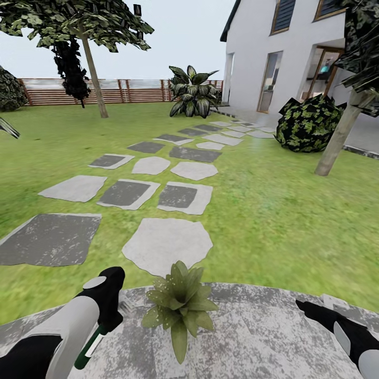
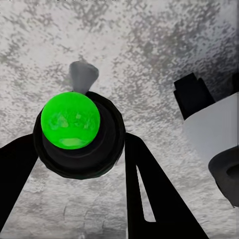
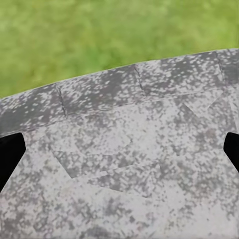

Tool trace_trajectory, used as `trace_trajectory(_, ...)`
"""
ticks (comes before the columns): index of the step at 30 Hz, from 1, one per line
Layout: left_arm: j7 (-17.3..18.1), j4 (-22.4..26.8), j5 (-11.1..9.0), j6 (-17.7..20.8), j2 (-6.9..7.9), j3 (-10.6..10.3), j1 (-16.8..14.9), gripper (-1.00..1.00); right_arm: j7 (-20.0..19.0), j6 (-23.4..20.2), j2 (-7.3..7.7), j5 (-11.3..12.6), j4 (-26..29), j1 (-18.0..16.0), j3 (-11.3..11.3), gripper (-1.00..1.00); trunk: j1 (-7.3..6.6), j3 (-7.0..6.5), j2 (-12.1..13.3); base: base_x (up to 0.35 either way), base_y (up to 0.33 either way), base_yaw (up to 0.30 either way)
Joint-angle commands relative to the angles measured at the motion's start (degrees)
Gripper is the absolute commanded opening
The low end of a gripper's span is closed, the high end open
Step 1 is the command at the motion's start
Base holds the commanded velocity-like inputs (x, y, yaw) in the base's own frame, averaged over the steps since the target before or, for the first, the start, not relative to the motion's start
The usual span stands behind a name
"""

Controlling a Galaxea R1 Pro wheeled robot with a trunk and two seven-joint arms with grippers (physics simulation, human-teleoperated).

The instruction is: Pick up the pesticide atomizer in the garden and spray insectifuge to fully cover both potted plants in the garden.

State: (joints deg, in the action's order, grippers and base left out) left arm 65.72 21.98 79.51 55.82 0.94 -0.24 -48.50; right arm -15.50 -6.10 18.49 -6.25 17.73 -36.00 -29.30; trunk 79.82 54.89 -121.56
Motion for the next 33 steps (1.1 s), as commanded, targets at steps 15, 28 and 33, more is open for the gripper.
trace_trajectory(15, 0.53, 3.11, -3.11, 0.34, -1.23, 1.78, -0.01, -1.0, -0.32, -0.28, -0.04, -0.62, 0.11, -0.04, -0.49, 1.0, -0.01, 0.05, -0.02, -0.004, 0.0, 0.172)
trace_trajectory(28, 0.51, 3.16, -9.72, 0.34, -3.13, 3.39, -0.01, -1.0, -0.32, -0.29, -0.04, -0.69, 0.11, -0.04, -0.49, 1.0, -0.01, 0.31, -0.02, -0.27, -0.126, 0.138)
trace_trajectory(33, 0.47, 3.23, -9.73, 0.34, -3.14, 3.49, -0.01, -1.0, -0.32, -0.29, -0.04, -0.69, 0.11, -0.03, -0.49, 1.0, -0.01, 0.56, -0.02, -0.106, -0.305, 0.228)
